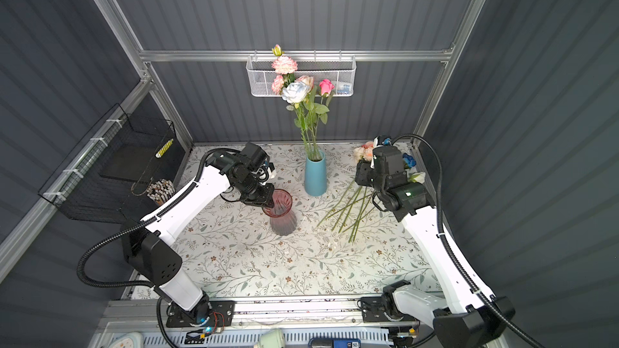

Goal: Arrange flowers in a vase
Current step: Move the vase to the center of the table.

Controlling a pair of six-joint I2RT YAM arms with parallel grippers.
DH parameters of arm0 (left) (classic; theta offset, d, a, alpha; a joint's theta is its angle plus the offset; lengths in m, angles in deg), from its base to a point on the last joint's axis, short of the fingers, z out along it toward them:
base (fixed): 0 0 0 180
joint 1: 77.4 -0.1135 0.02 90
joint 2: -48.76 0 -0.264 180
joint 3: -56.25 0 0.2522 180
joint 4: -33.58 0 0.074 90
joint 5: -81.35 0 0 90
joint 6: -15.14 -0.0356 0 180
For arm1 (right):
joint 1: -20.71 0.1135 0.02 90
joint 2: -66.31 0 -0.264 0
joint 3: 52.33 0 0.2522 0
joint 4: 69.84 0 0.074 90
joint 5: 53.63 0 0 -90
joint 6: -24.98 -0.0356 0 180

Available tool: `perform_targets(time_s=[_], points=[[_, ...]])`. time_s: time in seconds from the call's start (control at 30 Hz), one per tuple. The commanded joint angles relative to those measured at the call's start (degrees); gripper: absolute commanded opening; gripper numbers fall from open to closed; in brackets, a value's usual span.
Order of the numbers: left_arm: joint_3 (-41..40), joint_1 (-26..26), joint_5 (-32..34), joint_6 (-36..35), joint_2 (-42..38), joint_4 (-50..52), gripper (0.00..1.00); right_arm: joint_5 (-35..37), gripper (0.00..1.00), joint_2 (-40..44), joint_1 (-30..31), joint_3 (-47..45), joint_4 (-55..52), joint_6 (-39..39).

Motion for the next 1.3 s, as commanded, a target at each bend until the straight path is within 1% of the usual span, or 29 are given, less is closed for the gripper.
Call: perform_targets(time_s=[0.0,0.03,0.07,0.2,0.33,0.4,0.47,0.57,0.67,0.73,0.77,0.8,0.87,0.9,0.93,1.0,1.07,1.13,1.2,1.27], points=[[4.46,0.43,-3.8,-1.03,0.65,-0.01,0.0,-0.46,0.61,0.21,-0.26,0.54,0.03,0.26],[4.68,0.43,-6.31,-0.98,1.22,-0.37,0.0,-0.45,0.61,0.2,-0.26,0.45,-0.01,0.3],[4.76,0.52,-7.14,-1.06,1.75,-0.94,0.01,-0.34,0.61,0.22,-0.36,0.4,-0.08,0.3],[7.24,0.6,-6.83,-3.05,4.93,0.35,0.08,-0.25,0.61,0.89,-0.7,-0.56,0.78,0.21],[10.31,0.57,-6.15,-4.5,8.4,2.59,0.11,-0.43,0.61,1.07,-1.03,-1.24,1.49,-0.09],[10.67,0.52,-6.36,-4.55,9.18,1.98,0.13,-0.82,0.61,0.92,-1.06,-1.38,1.77,-0.35],[11.45,0.48,-6.14,-4.6,9.93,2.07,0.28,-1.35,0.61,0.98,-1.14,-1.3,1.53,-0.49],[12.84,0.58,-4.97,-4.64,10.74,2.47,0.37,-2.16,0.61,1.24,-1.1,-1.35,1.76,-0.67],[13.38,0.59,-5.47,-4.17,10.74,1.09,0.39,-2.36,0.62,1.22,-1.06,-1.01,1.68,-0.58],[14.41,0.55,-4.7,-4.31,10.72,1.72,0.43,-2.46,0.62,1.24,-1.06,-0.93,1.77,-0.49],[14.83,0.56,-4.53,-4.33,10.46,1.99,0.45,-2.23,0.62,1.24,-1.12,-0.94,1.87,-0.4],[15.04,0.59,-1.96,-4.17,9.7,1.97,0.49,-2.12,0.62,1.2,-1.07,-0.93,1.82,-0.25],[15.3,0.52,0.09,-4.22,7.89,1.08,0.59,-1.85,0.62,0.81,-1.14,-0.75,1.68,0.02],[15.57,0.52,1.39,-3.94,6.65,0.6,0.62,-1.69,0.62,0.44,-1.21,-0.75,1.68,0.12],[15.63,0.52,2.35,-3.91,5.56,-0.04,0.64,-1.69,0.62,0.02,-1.3,-0.74,1.68,0.21],[15.59,0.52,3.32,-3.49,2.91,-1.84,0.71,-1.65,0.63,-1.13,-1.94,-0.33,1.51,0.31],[16.15,0.52,3.29,-3.55,1.12,-2.83,0.74,-2.3,0.64,-2.09,-2.9,0.5,1.24,0.1],[16.21,0.52,3.44,-3.52,-0.81,-4.34,0.79,-3.3,0.64,-2.85,-3.79,1.12,1.62,-0.26],[16.42,0.52,3.1,-3.79,-2.7,-5.88,0.8,-3.72,0.64,-3.68,-4.37,1.71,1.71,-0.48],[16.11,0.51,4.31,-4.11,-4.82,-7.27,0.8,-4.46,0.64,-4.58,-5.19,1.96,1.97,-0.98]])
